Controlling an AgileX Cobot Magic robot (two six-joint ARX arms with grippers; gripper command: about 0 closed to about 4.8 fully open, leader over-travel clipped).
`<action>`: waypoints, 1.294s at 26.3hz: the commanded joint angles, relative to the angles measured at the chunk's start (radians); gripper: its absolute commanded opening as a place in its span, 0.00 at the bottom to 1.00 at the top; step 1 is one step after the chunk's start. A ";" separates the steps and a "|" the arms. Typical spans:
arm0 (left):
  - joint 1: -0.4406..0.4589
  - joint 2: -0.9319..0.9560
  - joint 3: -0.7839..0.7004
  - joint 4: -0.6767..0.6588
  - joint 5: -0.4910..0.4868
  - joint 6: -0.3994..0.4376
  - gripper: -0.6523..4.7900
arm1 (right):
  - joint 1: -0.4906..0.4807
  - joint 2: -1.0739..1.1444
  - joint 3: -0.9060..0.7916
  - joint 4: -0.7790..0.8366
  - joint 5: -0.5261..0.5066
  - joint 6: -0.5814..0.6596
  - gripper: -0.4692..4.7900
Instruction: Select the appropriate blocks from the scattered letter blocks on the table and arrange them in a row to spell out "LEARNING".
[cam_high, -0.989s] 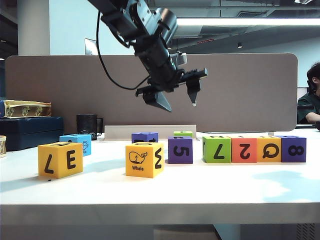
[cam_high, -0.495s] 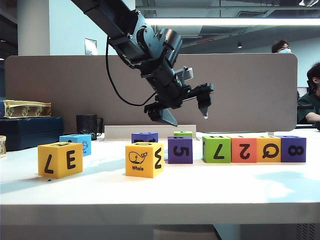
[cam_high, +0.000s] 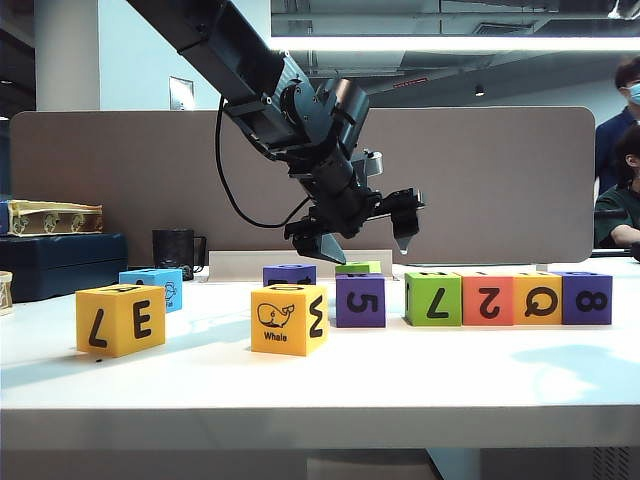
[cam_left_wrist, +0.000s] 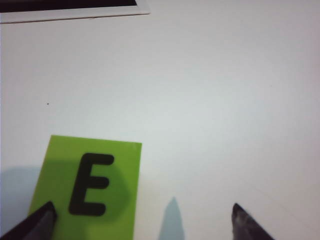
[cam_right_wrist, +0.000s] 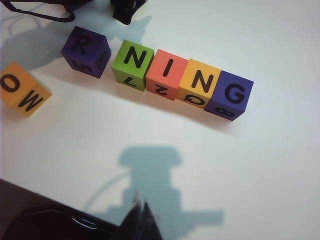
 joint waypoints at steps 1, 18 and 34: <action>-0.005 0.000 0.003 0.016 0.016 -0.003 1.00 | 0.001 -0.003 0.003 0.005 -0.002 -0.002 0.09; 0.009 -0.033 0.002 -0.002 -0.003 0.005 1.00 | 0.001 -0.002 0.003 0.001 -0.002 -0.002 0.09; 0.023 0.020 0.002 -0.005 -0.003 0.031 0.78 | 0.001 -0.002 0.003 -0.006 -0.002 -0.002 0.09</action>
